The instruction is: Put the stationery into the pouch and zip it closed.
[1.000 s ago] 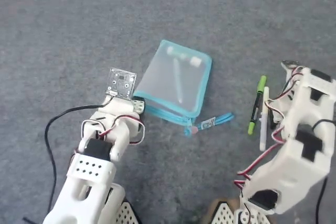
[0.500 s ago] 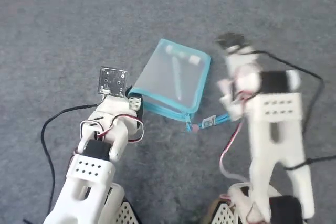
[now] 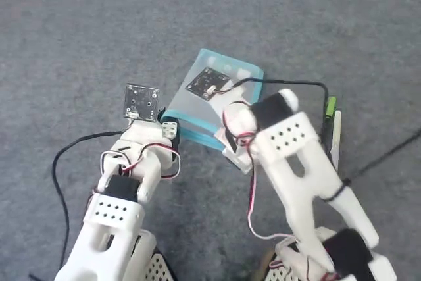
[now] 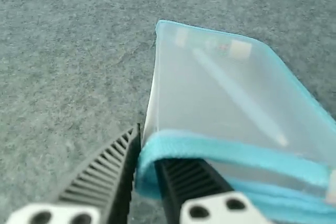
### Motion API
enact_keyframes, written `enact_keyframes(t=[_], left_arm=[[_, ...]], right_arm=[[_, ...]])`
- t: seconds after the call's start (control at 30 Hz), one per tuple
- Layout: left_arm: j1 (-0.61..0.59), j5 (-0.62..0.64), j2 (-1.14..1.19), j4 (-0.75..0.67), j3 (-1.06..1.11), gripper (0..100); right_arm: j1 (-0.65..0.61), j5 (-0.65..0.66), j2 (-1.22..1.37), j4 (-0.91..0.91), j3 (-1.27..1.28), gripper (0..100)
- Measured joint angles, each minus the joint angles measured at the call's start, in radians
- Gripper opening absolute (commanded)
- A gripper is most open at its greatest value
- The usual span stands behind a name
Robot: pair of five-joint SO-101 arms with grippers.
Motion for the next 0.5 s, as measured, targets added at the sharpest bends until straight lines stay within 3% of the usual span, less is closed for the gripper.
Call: enact_keyframes(t=[0.3,0.5], left_arm=[[0.103,-0.021,0.000,0.000,0.000,1],[0.104,-0.021,0.000,0.000,0.000,1]], right_arm=[[0.000,-0.028,0.143,0.000,-0.083,0.6],[0.000,-0.037,0.169,0.023,-0.104,0.6]])
